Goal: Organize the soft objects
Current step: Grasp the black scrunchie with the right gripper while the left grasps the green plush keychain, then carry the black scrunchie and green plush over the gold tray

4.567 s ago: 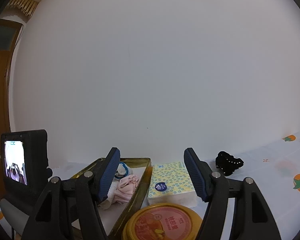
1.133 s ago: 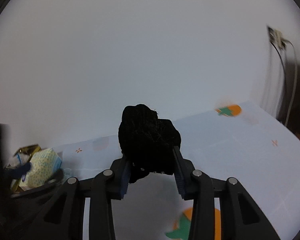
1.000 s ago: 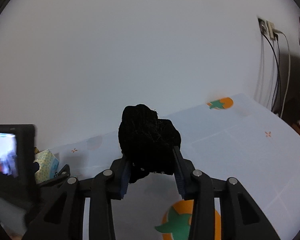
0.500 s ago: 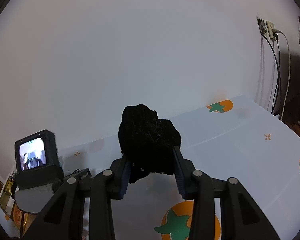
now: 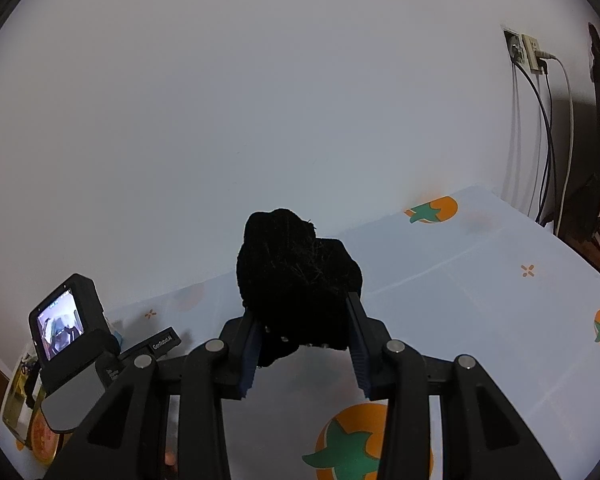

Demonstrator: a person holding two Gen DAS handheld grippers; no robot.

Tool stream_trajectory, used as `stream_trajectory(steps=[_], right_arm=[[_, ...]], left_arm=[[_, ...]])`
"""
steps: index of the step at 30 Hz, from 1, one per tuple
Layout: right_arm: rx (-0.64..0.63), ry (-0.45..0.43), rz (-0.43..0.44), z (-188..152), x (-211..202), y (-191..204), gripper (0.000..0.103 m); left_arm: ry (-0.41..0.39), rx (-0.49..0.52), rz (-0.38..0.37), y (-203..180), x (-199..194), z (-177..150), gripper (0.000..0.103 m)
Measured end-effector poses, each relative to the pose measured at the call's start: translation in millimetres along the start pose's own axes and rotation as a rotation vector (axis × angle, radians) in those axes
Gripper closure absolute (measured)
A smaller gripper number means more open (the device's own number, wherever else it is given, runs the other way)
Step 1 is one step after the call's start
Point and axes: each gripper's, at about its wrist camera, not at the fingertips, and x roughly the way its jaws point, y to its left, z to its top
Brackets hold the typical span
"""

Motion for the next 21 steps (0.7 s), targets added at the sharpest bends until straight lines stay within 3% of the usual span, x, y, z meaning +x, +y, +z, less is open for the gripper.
stream_trajectory(steps=[3, 8, 14, 17, 21], right_arm=[[0.002, -0.001, 0.005, 0.0, -1.0, 0.2, 0.061], [0.015, -0.005, 0.008, -1.2, -1.3, -2.1, 0.061], [-0.01, -0.016, 0.0, -6.5, -0.1, 3.9, 0.061], [-0.052, -0.042, -0.012, -10.4, -1.8, 12.5, 0.061], [-0.098, -0.063, -0.001, -16.0, -3.3, 23.5, 0.061]], left_arm=[[-0.017, 0.054, -0.047, -5.0, -7.9, -5.6, 0.063], [-0.018, 0.098, -0.108, 9.0, -13.2, -3.7, 0.069], [-0.036, 0.194, -0.319, 31.1, -39.0, -23.3, 0.071], [-0.119, 0.217, -0.379, 49.9, -63.2, -33.0, 0.071], [-0.207, 0.267, -0.379, 57.9, -92.4, -44.2, 0.071]])
